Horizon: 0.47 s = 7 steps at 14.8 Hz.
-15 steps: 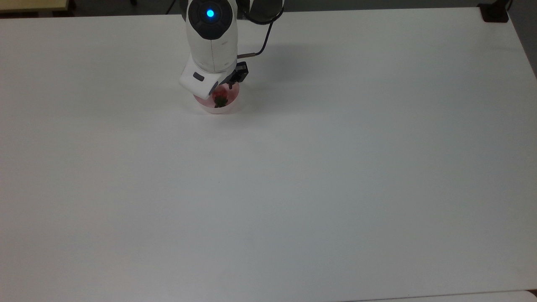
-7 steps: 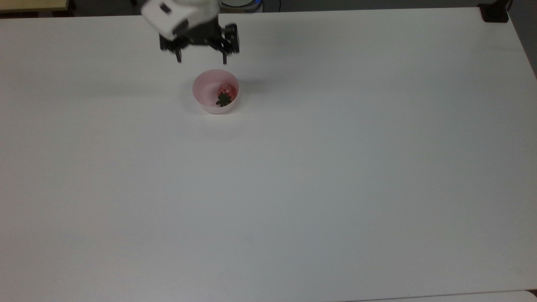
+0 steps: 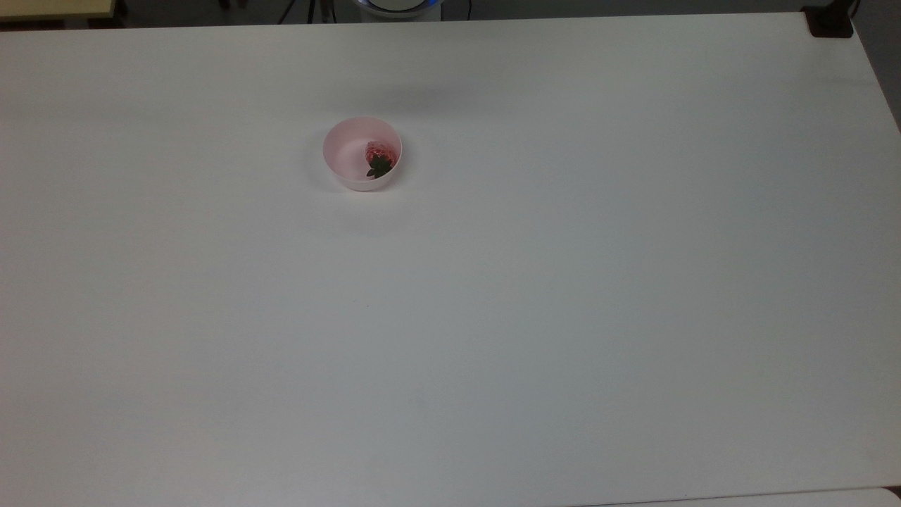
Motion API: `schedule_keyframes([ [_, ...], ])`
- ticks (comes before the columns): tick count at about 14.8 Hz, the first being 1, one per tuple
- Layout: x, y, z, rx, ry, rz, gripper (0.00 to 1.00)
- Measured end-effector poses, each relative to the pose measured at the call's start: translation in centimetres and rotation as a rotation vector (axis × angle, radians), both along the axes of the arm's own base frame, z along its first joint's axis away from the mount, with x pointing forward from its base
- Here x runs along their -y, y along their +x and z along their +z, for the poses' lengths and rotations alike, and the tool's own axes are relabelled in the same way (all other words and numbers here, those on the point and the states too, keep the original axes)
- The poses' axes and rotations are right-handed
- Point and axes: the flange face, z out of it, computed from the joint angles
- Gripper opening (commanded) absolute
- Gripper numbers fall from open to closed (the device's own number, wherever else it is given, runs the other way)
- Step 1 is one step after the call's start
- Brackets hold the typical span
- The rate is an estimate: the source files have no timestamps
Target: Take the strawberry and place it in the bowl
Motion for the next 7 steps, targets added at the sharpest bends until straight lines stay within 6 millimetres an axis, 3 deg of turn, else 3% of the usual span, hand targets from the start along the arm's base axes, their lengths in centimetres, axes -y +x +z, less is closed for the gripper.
schedule_keyframes([
  [5, 2.6, -0.2, 2.2, 0.045, -0.013, 0.054, 1.0],
  [7, 2.8, -0.1, 2.2, 0.046, -0.01, 0.057, 1.0],
])
